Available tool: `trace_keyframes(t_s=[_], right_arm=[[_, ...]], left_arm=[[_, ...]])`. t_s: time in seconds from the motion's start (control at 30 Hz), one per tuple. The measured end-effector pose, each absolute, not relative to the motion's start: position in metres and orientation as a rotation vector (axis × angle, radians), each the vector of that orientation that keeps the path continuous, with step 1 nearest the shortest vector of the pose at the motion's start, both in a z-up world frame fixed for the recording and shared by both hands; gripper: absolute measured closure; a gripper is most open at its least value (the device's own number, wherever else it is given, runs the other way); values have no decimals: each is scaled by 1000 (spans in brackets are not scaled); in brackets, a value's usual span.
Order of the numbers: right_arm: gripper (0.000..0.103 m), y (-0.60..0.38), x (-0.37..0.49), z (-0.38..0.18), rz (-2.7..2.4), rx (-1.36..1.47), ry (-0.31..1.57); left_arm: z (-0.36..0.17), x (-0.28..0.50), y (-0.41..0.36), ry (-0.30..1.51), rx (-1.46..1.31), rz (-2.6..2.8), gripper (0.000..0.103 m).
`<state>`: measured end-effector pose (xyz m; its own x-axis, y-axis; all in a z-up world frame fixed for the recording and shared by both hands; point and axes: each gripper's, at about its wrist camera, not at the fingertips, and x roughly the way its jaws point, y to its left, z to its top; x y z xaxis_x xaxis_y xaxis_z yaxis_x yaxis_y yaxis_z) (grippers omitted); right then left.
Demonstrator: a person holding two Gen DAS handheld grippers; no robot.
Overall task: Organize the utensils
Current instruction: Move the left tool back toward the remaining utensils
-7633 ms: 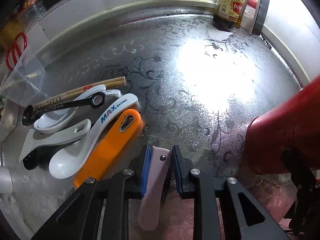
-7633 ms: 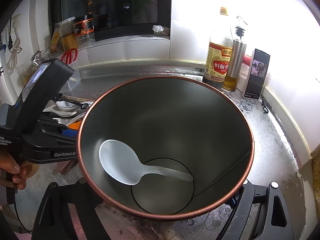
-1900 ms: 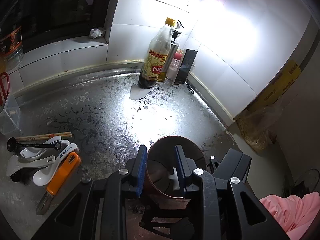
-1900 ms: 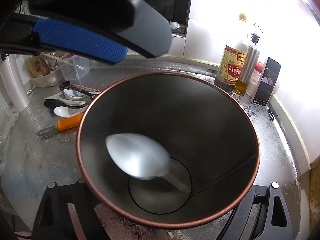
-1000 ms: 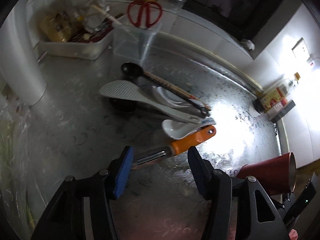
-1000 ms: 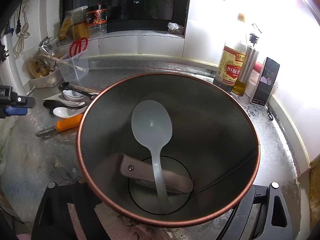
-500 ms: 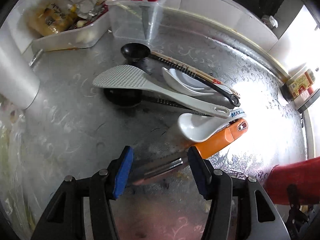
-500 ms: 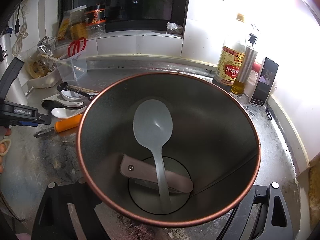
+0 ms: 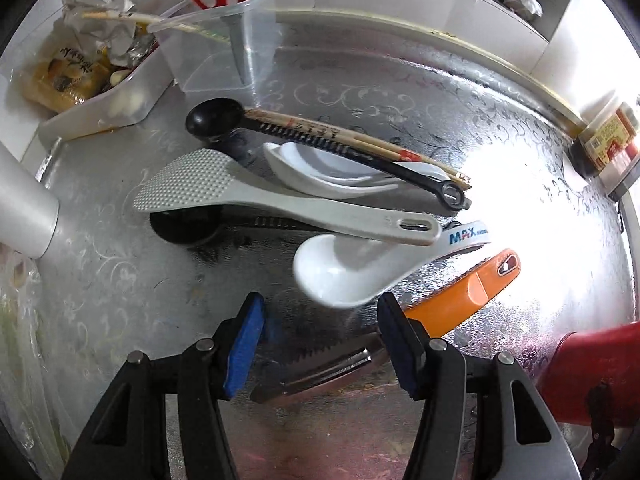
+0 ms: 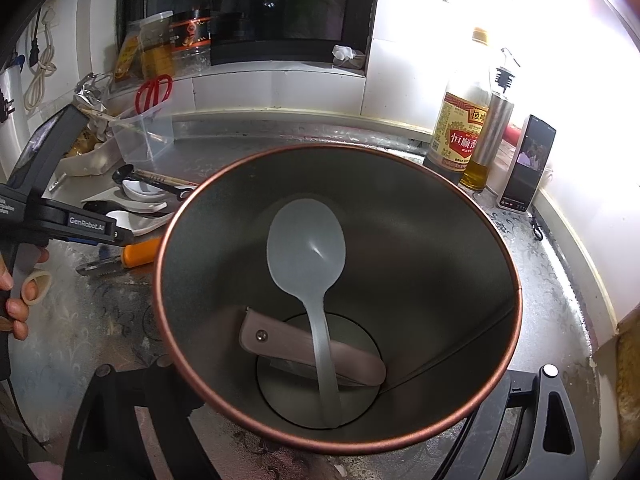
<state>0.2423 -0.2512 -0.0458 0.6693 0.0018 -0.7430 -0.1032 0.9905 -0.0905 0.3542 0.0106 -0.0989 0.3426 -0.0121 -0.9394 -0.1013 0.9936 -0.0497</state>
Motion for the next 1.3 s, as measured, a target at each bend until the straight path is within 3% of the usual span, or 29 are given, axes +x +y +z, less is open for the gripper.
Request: trace_keyframes(t_s=[0.57, 0.97, 1.3], right_arm=[[11, -251, 242, -46, 57, -129, 836], [11, -250, 242, -46, 56, -123, 833], [11, -250, 241, -46, 58, -124, 832]], left_arm=[[-93, 351, -43, 1174, 48, 17, 41], [-88, 337, -33, 1184, -14, -12, 41], [-72, 338, -72, 1166, 39, -182, 41]])
